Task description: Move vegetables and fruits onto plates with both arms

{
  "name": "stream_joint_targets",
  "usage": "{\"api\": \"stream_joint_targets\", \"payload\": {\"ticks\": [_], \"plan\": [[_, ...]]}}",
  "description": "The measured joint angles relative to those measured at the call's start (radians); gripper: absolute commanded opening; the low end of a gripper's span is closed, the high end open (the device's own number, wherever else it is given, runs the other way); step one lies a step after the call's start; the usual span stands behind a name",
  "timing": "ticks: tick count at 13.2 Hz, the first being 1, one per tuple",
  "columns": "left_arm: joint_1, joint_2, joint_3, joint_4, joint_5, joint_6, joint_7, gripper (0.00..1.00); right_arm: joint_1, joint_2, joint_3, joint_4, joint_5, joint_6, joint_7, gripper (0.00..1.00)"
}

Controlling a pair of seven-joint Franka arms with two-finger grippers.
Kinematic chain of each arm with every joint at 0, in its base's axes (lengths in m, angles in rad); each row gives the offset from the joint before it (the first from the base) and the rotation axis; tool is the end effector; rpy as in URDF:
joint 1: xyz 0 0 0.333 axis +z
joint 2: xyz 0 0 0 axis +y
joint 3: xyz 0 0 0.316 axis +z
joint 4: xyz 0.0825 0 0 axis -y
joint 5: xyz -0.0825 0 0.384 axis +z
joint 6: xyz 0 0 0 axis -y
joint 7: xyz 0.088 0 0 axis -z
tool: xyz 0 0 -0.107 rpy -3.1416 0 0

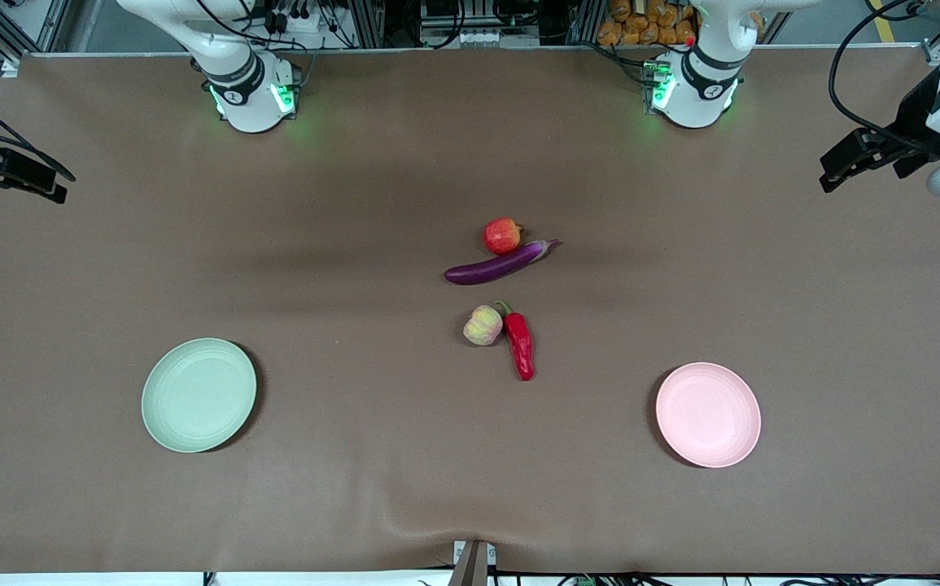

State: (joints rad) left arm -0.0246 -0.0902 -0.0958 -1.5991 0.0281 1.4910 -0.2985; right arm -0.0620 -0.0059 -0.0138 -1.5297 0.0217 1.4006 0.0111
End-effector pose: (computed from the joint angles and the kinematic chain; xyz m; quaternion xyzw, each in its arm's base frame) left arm 0.5144 -0.0616 0.6525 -0.9957 -0.0901 0.0051 0.0198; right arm 0.5332 -0.0379 0.6330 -0.9972 0.0422 0.0612 0.0128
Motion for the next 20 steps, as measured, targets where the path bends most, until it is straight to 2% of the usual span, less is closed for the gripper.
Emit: {"api": "stream_joint_targets", "payload": {"ticks": [5,8,12,16,19,20], "plan": [[-0.001,0.008,-0.017,0.0,0.0,0.005,0.0,1.0,0.001,0.0,0.005,0.001,0.0,0.003,-0.001,1.0],[-0.008,0.07,-0.075,-0.001,0.001,0.073,-0.04,1.0,0.005,0.0,0.012,0.001,0.0,0.002,-0.001,1.0],[-0.086,0.267,-0.139,-0.004,0.042,0.285,-0.28,1.0,0.011,0.007,0.017,-0.002,0.0,0.002,-0.001,1.0],[-0.254,0.506,-0.143,0.004,0.064,0.558,-0.593,1.0,0.022,0.04,0.02,-0.009,0.016,0.0,0.004,1.0],[-0.359,0.707,-0.131,0.069,0.137,0.732,-0.838,1.0,0.046,0.069,0.021,-0.032,0.075,0.004,0.103,1.0],[-0.38,0.763,-0.126,0.097,0.181,0.753,-0.897,0.92,0.059,0.077,0.021,-0.041,0.093,0.009,0.143,1.0]]}}
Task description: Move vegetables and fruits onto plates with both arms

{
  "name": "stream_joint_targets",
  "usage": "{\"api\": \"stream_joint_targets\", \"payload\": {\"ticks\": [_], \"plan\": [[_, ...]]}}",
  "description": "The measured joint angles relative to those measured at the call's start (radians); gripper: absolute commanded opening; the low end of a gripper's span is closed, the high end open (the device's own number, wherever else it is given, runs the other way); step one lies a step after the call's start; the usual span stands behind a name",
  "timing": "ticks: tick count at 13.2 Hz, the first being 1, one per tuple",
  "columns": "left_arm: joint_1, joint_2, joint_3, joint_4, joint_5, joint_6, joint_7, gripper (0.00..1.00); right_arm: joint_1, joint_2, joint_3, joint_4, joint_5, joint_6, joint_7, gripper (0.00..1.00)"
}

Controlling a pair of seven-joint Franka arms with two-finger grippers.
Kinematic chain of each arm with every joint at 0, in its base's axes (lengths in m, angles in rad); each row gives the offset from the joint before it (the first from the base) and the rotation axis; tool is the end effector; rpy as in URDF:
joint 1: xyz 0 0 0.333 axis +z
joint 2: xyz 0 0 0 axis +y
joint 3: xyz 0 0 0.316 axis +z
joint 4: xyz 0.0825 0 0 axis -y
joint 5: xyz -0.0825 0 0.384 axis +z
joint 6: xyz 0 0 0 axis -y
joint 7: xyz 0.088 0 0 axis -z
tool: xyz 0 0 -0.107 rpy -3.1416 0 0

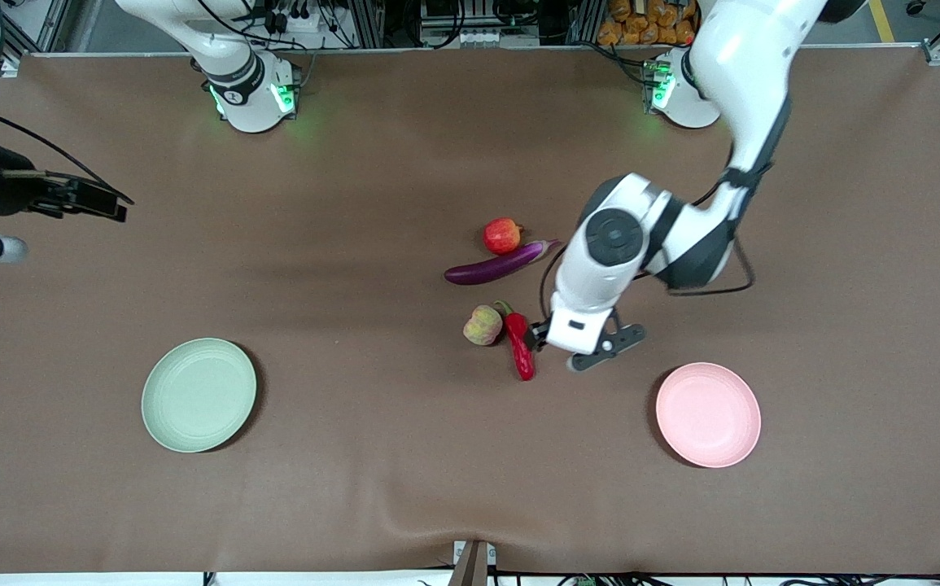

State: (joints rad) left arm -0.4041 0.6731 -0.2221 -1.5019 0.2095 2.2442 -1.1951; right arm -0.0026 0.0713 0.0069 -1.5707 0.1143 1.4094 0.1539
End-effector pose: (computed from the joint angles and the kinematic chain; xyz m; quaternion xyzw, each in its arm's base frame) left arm 0.6029 -0.3945 0.2866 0.9680 0.2463 0.0403 0.0246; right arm 0.5547 0.0159 0.5737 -0.9890 0.0715 0.1200 0.0480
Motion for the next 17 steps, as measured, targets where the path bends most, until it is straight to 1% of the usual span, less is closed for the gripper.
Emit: {"api": "stream_joint_targets", "payload": {"ticks": [1,3,5,7,8,9,10,11,12,14,17], "plan": [[-0.013,0.05,0.003,0.027,0.027,0.011,-0.037,0.89,0.019,0.007,0.0,-0.005,0.008,0.004,0.043,1.0],[-0.033,0.126,0.004,0.083,0.039,0.034,-0.097,0.85,0.069,0.015,0.001,-0.014,0.017,0.012,0.146,1.0],[-0.05,0.167,0.004,0.118,0.043,0.037,-0.131,0.82,0.125,0.015,0.003,-0.016,0.018,0.014,0.254,1.0],[-0.059,0.183,0.005,0.12,0.045,0.037,-0.136,0.74,0.168,0.017,0.004,-0.022,0.019,0.016,0.335,1.0],[-0.063,0.188,0.005,0.12,0.047,0.036,-0.136,0.67,0.185,0.019,0.004,-0.029,0.02,0.027,0.368,1.0],[-0.066,0.192,0.006,0.118,0.051,0.035,-0.136,0.57,0.2,0.02,0.004,-0.041,0.023,0.042,0.397,1.0],[-0.068,0.195,0.006,0.115,0.054,0.034,-0.136,0.39,0.212,0.021,0.004,-0.053,0.035,0.055,0.423,1.0],[-0.07,0.197,0.006,0.111,0.058,0.033,-0.136,0.12,0.224,0.023,0.004,-0.065,0.056,0.067,0.452,1.0],[-0.07,0.201,0.006,0.107,0.064,0.033,-0.131,0.0,0.238,0.024,0.004,-0.077,0.074,0.083,0.487,1.0],[-0.07,0.203,0.006,0.107,0.067,0.033,-0.099,0.0,0.291,0.026,0.005,-0.1,0.097,0.13,0.577,1.0],[-0.053,0.194,0.016,0.117,0.069,0.018,-0.065,0.0,0.389,0.046,0.007,-0.127,0.098,0.195,0.715,1.0]]}}
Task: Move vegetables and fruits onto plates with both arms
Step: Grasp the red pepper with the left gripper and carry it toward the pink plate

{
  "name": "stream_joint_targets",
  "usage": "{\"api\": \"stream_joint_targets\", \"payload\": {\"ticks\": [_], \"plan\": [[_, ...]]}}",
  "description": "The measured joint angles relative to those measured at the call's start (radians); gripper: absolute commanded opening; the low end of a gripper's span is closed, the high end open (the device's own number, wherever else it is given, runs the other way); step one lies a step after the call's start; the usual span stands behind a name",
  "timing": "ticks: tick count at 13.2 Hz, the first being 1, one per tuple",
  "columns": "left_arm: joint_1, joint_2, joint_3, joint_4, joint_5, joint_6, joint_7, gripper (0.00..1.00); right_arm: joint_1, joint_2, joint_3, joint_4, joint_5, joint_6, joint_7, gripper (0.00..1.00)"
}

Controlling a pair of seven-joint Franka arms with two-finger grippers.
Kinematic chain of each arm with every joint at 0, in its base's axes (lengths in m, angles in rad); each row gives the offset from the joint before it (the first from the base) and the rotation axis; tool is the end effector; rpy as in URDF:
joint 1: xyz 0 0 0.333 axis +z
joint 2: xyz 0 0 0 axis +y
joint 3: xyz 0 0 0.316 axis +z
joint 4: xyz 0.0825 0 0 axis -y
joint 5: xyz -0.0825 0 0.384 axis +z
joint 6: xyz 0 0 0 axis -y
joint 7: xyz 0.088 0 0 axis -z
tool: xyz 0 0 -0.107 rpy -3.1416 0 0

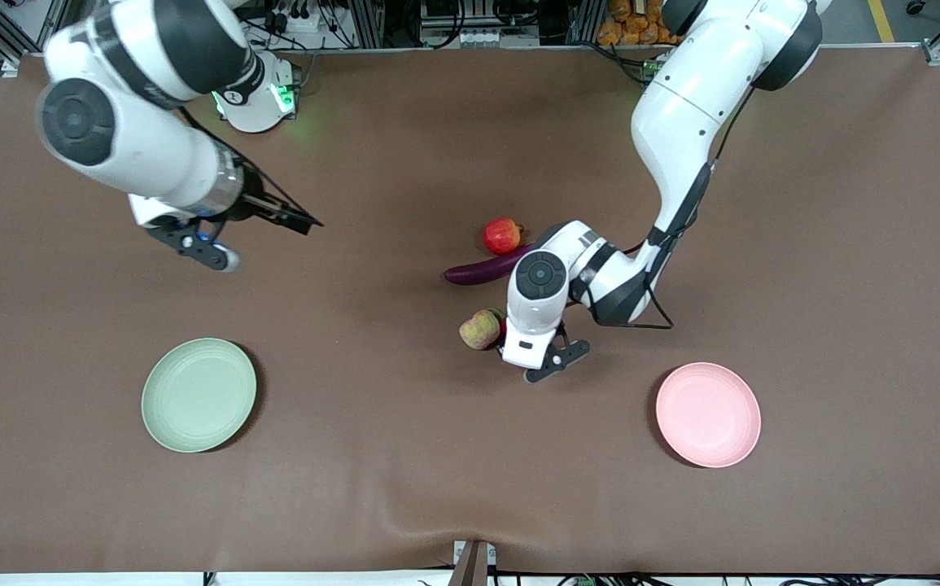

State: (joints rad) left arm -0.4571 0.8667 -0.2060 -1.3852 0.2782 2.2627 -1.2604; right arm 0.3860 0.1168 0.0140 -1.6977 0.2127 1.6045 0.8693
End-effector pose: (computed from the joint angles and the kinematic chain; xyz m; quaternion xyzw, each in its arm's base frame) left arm 0.6031 -0.4217 0.2000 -0.9688 -0.2454 -0.0344 0.0041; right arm 0.5218 0.2441 0.5040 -0.9583 0.2441 0.1467 0.0235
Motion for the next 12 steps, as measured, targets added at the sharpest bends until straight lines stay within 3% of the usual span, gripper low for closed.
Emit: {"api": "stream_joint_targets", "payload": {"ticks": [6,12], "plan": [[0.183,-0.207,-0.002,0.022,0.0,-0.316,0.346,0.0,0.129,0.068,0.0,-0.004,0.002,0.096,0.167,1.0],[0.379,-0.221,0.0,-0.003,0.0,-0.339,0.614,0.0,0.377,0.274,0.001,-0.005,0.002,0.402,0.475,1.0]]}}
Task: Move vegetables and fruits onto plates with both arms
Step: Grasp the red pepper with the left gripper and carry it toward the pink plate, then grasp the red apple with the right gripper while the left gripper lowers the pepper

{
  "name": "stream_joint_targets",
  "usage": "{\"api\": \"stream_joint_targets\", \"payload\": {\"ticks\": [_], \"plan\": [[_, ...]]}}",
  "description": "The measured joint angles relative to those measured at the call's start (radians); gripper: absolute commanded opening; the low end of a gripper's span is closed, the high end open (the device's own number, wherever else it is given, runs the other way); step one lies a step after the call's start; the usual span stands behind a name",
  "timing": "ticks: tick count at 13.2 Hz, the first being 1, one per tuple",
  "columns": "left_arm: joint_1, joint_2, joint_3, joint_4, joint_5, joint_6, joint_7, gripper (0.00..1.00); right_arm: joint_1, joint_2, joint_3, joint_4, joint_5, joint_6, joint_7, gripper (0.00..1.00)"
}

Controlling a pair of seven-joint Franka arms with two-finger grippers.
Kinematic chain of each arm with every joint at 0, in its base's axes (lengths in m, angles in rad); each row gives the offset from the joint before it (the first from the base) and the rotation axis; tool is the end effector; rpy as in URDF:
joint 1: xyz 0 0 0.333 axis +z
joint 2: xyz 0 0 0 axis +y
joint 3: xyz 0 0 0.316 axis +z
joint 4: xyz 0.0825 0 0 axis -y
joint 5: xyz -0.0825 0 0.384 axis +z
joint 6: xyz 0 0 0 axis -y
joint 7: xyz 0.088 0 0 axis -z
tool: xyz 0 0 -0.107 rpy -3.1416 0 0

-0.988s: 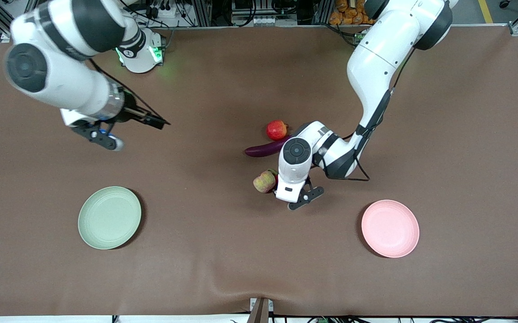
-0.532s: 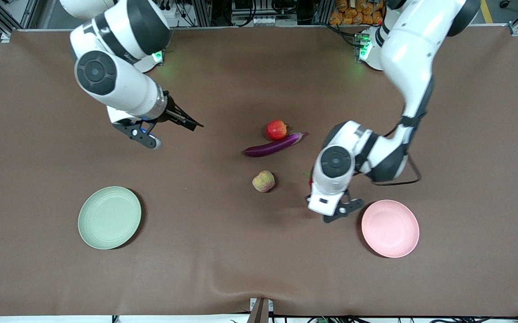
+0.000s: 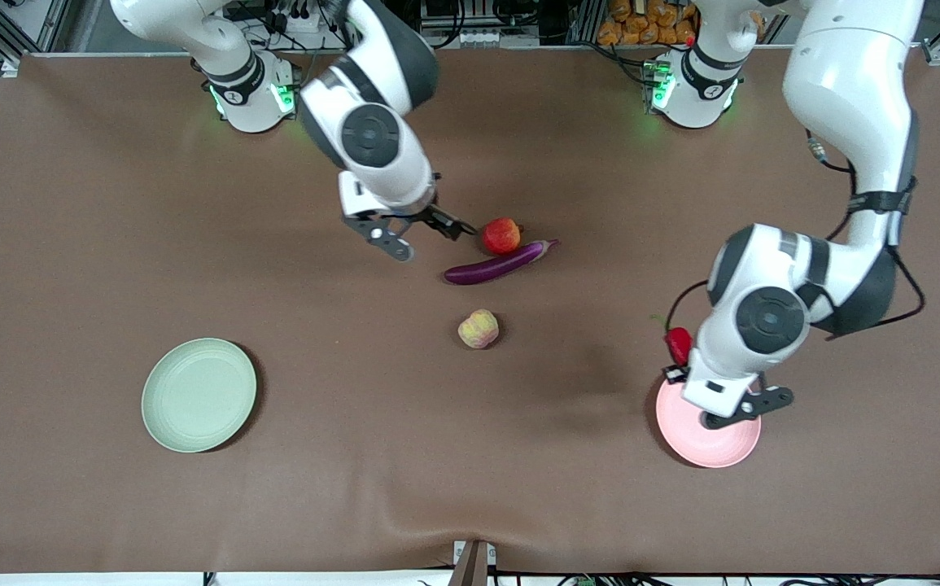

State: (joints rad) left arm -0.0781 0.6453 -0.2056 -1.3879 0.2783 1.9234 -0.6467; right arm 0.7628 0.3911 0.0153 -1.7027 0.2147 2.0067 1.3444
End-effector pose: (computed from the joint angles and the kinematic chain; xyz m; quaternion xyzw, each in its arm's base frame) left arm 0.6970 -0.1534 0.3297 -0.9864 -0.1433 0.0128 0.0798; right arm 0.4544 0.4644 0.3604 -0.9395 0.3253 0.1067 0.0099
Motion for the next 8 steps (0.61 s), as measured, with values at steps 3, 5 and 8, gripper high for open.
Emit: {"api": "stream_joint_targets", "payload": {"ticks": [3,5,8], "plan": [[0.112,0.051,0.0,-0.008,0.0,0.022,0.162,0.0,0.1,0.093,-0.001,0.015,-0.013,0.14,0.104,1.0],[0.137,0.089,0.0,-0.008,0.0,0.056,0.237,0.0,0.152,0.13,-0.001,0.019,-0.083,0.181,0.12,1.0],[0.153,0.109,0.003,-0.008,0.001,0.093,0.329,0.0,0.19,0.171,-0.002,0.02,-0.189,0.249,0.121,1.0]]}}
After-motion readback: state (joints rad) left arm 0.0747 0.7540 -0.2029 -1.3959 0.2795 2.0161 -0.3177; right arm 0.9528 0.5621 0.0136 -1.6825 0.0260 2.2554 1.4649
